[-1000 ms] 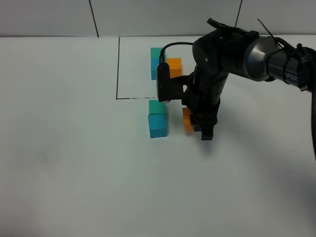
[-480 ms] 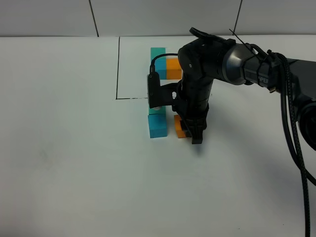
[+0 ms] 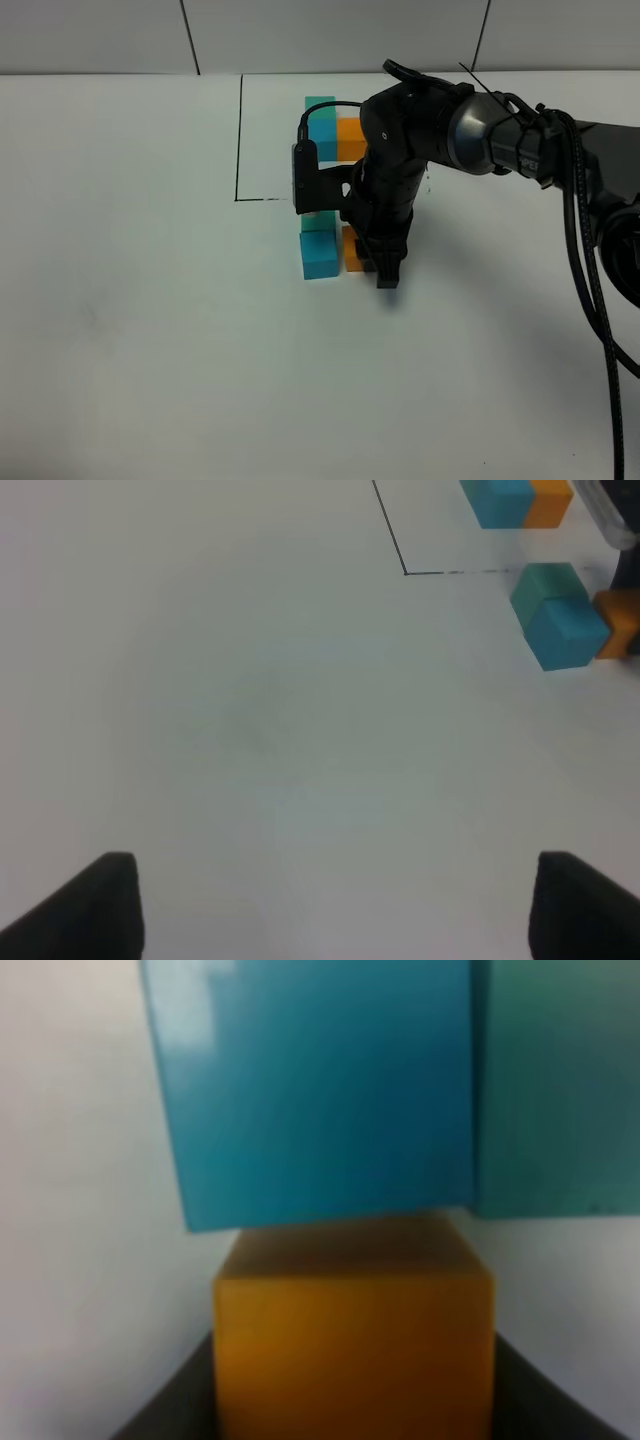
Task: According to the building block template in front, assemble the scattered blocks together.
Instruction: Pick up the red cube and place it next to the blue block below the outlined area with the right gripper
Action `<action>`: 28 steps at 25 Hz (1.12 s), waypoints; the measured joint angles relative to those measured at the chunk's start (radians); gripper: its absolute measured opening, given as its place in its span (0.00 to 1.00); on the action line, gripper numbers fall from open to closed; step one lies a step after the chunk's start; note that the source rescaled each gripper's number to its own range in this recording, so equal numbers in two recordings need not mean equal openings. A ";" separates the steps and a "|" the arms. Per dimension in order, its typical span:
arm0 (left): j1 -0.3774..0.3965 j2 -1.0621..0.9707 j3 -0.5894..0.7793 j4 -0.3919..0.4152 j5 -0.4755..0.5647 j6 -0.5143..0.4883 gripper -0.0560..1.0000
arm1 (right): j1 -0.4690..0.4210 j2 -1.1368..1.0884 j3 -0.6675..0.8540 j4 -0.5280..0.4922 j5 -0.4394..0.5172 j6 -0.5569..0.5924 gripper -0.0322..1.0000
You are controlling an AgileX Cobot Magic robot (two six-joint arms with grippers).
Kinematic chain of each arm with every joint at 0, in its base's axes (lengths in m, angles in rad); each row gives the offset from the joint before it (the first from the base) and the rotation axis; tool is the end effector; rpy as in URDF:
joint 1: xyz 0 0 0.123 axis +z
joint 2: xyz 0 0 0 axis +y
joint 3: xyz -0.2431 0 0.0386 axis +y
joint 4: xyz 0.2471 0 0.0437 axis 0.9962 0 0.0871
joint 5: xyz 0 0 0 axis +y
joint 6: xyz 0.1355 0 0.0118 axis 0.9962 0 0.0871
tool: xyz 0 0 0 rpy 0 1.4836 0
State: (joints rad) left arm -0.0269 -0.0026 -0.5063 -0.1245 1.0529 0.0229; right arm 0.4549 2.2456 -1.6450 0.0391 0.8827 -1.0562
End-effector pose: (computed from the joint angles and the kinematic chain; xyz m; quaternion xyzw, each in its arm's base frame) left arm 0.0724 -0.0166 0.2602 0.0235 0.8469 -0.0632 0.5275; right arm 0.3882 0.1945 0.0512 -0.6749 0.7326 -0.0104 0.0881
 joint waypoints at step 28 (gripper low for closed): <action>0.000 0.000 0.000 0.000 0.000 0.000 0.66 | 0.017 0.008 0.000 0.053 -0.031 0.027 0.05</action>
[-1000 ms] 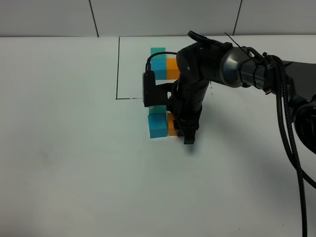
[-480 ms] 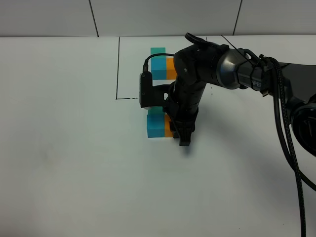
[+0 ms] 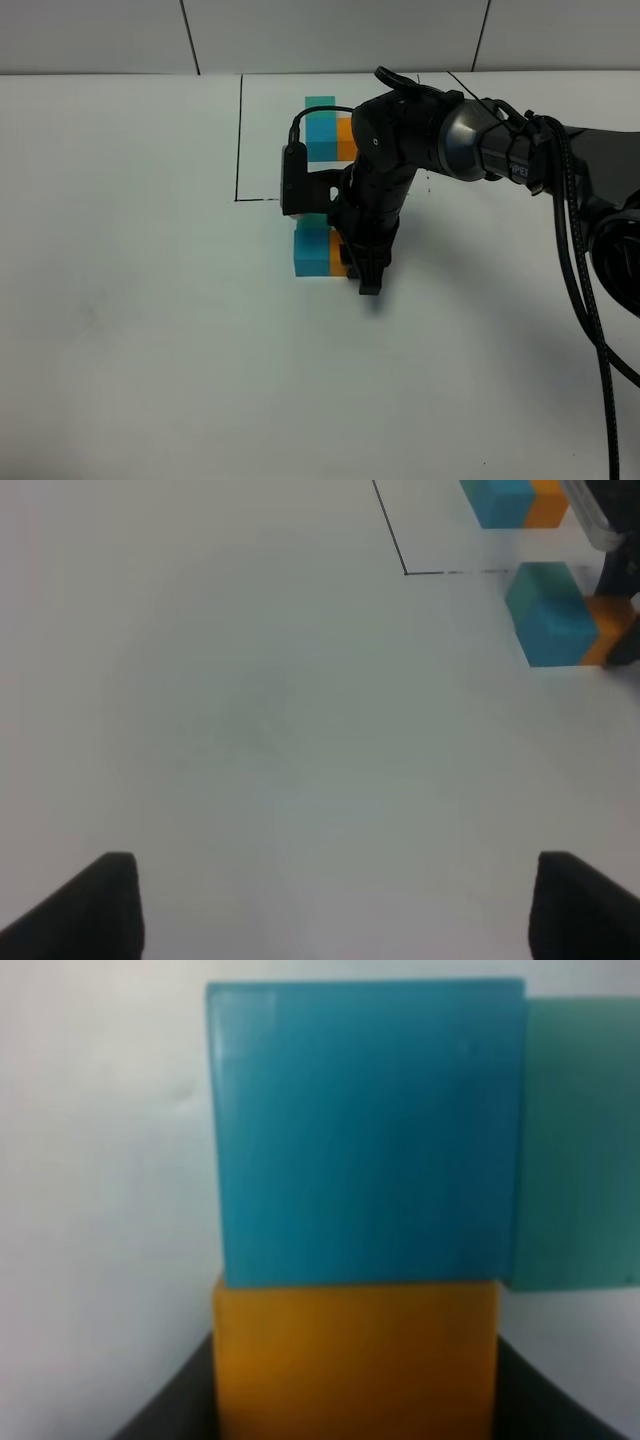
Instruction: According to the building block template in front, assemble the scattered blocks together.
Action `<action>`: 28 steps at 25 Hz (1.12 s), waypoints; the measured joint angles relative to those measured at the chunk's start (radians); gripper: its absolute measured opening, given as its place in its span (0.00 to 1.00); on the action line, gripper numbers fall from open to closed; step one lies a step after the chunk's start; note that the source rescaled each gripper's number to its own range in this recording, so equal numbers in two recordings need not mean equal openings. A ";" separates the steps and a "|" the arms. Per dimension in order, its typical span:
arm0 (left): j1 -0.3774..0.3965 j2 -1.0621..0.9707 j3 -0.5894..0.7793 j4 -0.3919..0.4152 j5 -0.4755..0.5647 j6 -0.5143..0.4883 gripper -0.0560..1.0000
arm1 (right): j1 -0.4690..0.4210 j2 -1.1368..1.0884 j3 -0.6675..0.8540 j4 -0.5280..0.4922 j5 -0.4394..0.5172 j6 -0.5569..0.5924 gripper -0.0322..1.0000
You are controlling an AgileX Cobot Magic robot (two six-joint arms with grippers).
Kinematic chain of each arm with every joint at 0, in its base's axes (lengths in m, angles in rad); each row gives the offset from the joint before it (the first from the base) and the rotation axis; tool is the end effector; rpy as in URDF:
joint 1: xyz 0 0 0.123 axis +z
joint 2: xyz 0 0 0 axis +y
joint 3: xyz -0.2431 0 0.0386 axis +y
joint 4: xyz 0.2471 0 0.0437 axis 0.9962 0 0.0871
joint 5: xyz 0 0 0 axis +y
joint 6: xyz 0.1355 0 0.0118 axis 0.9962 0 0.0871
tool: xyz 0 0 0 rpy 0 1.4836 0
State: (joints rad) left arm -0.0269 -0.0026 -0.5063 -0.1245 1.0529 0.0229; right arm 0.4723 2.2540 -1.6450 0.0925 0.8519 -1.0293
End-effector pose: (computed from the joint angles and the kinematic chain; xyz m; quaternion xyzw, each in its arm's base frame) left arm 0.0724 -0.0166 0.2602 0.0235 0.8469 -0.0632 0.5275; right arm 0.3856 0.2076 0.0487 -0.6585 0.7452 0.0091 0.1048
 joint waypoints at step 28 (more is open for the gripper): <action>0.000 0.000 0.000 0.000 0.000 0.000 0.66 | -0.161 -0.190 0.000 0.055 0.052 0.440 0.79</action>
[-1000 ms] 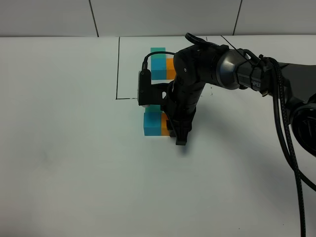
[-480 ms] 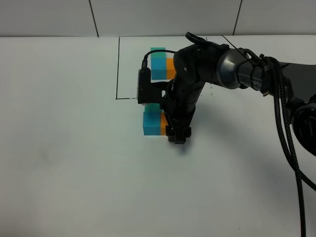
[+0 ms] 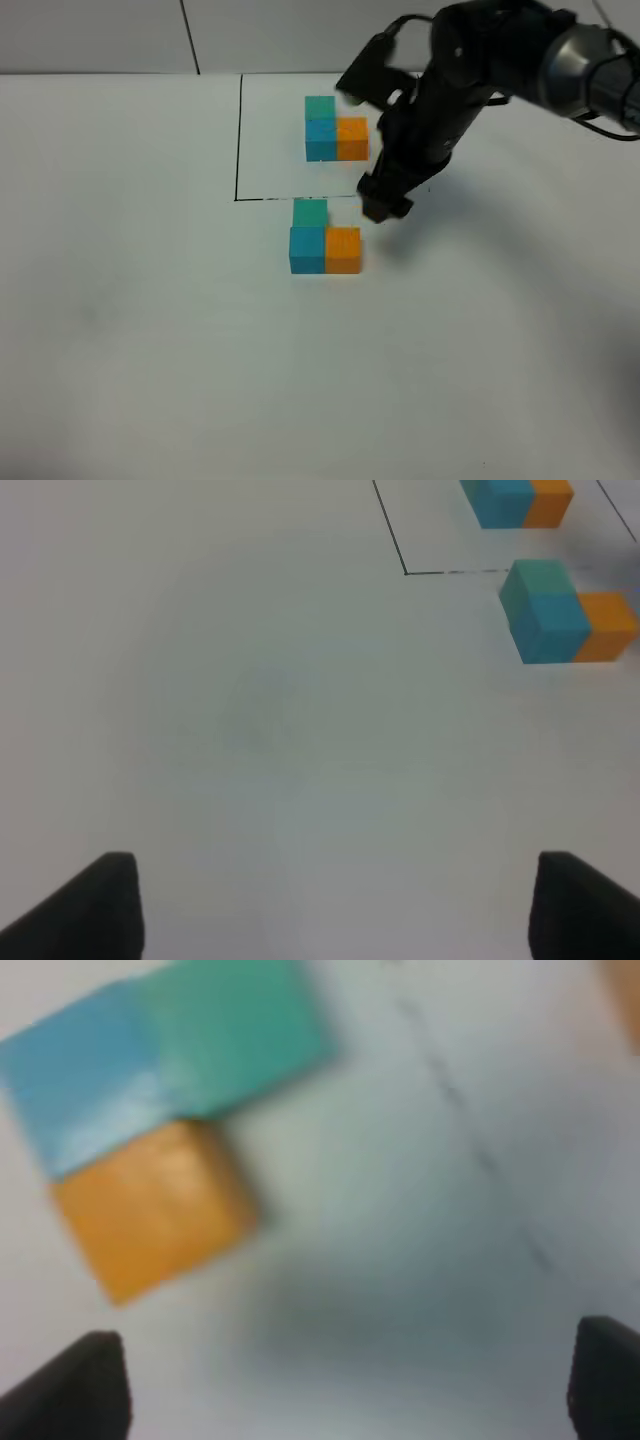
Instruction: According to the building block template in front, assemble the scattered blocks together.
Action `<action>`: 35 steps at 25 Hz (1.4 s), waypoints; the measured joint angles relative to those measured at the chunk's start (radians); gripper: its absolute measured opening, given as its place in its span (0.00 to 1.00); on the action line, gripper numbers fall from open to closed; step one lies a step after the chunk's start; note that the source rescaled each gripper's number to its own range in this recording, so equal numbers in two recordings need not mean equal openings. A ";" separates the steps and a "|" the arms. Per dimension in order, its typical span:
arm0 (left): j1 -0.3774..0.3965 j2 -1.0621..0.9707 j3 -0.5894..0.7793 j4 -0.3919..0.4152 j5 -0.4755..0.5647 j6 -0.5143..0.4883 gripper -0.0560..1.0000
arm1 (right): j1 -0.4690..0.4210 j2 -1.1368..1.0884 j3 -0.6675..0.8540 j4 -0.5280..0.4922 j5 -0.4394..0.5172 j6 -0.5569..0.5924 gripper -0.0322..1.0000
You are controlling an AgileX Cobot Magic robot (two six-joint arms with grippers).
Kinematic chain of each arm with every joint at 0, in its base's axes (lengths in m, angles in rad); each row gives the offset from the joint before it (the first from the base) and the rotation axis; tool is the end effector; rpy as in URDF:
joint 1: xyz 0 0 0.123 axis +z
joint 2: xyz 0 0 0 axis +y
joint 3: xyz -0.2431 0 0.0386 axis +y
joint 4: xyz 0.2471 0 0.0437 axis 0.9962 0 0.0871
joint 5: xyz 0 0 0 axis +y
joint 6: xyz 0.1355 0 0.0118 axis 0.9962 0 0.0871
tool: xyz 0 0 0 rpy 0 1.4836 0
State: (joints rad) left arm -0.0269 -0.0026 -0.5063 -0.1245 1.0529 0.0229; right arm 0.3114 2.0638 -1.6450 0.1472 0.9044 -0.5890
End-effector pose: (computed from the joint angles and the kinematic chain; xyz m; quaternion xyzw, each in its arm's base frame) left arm 0.0724 -0.0166 0.2602 0.0235 0.8469 -0.0632 0.5275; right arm 0.4117 0.1490 0.1309 -0.3962 0.9007 0.0410 0.1735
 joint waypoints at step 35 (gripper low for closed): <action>0.000 0.000 0.000 0.000 0.000 0.000 0.66 | -0.437 -1.346 1.026 -0.008 0.049 0.481 0.79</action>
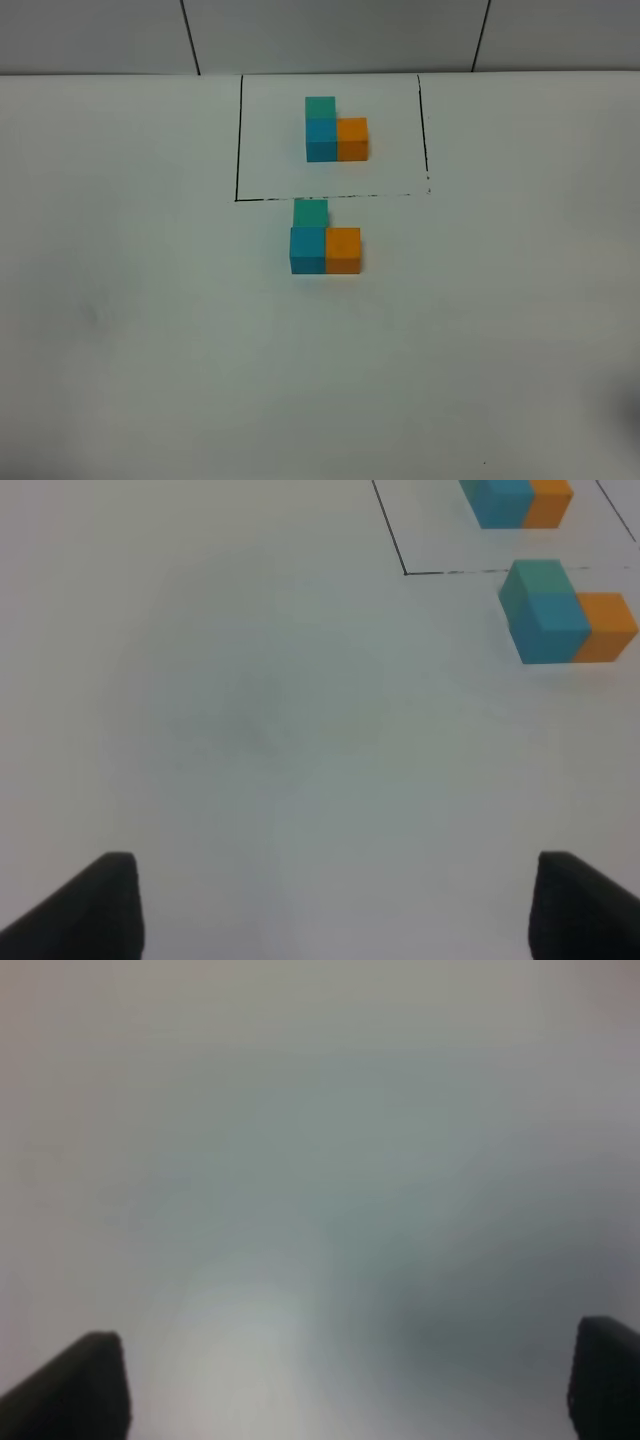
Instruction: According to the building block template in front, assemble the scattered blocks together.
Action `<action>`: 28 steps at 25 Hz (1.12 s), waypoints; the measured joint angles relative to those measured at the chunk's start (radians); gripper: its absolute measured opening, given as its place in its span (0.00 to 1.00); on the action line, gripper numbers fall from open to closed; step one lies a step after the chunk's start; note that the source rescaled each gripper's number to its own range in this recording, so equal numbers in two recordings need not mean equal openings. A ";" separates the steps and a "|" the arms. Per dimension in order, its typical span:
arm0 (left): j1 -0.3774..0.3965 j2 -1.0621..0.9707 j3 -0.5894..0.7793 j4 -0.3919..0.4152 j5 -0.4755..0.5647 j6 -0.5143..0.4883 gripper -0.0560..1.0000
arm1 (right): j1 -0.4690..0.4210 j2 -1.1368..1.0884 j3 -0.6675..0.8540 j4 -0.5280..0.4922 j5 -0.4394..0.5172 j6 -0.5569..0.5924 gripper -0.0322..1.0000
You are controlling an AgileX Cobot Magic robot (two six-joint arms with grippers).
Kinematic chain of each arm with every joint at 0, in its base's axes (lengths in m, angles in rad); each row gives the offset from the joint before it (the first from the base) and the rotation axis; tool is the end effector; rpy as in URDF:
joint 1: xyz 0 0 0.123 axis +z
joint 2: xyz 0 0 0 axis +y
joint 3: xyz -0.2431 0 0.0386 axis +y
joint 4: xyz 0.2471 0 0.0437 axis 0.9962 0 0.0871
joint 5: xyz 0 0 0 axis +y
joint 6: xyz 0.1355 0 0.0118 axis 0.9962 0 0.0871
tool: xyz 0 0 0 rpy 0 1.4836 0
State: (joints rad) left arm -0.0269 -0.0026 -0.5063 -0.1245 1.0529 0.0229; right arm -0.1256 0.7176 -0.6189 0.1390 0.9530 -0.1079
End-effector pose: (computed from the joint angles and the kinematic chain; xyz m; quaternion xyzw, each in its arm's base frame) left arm 0.0724 -0.0166 0.2602 0.0235 0.8469 -0.0632 0.5275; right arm 0.1705 -0.0060 0.2203 0.0299 0.9519 0.0309 0.3035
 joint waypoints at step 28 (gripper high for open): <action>0.000 0.000 0.000 0.000 0.000 0.000 0.66 | 0.130 -0.722 0.121 -0.079 0.098 0.161 0.79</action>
State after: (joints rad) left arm -0.0269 -0.0026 -0.5063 -0.1245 1.0529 0.0229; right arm 0.0046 -0.0043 -0.4976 0.0604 1.0513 0.0527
